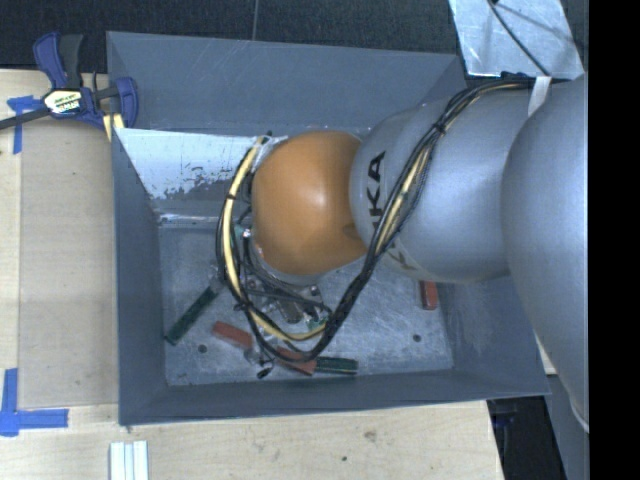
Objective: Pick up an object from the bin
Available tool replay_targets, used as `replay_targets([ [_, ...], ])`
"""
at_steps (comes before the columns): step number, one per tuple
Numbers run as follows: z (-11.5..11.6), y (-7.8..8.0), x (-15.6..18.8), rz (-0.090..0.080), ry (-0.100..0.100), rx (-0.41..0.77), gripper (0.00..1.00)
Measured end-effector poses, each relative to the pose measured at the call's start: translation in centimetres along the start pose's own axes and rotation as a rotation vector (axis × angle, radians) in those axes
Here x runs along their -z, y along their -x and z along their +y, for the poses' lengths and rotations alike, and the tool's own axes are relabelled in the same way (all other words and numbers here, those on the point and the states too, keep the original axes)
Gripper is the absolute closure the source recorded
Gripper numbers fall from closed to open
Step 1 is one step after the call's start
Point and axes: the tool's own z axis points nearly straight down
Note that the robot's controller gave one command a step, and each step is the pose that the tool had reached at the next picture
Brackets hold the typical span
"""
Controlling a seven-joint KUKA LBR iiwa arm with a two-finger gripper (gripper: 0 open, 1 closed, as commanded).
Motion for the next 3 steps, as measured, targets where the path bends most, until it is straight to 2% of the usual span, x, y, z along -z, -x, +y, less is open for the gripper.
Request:
replay_targets([
  [1, -6.3, 1.0, 3.7, -0.005, -0.004, 0.23, 0.0],
  [2, -2.8, 2.0, -8.4, -0.001, -0.001, 0.223, 0.0],
  [3, 3.0, 2.7, -8.6, -0.005, 0.001, 0.148, 0.0],
])
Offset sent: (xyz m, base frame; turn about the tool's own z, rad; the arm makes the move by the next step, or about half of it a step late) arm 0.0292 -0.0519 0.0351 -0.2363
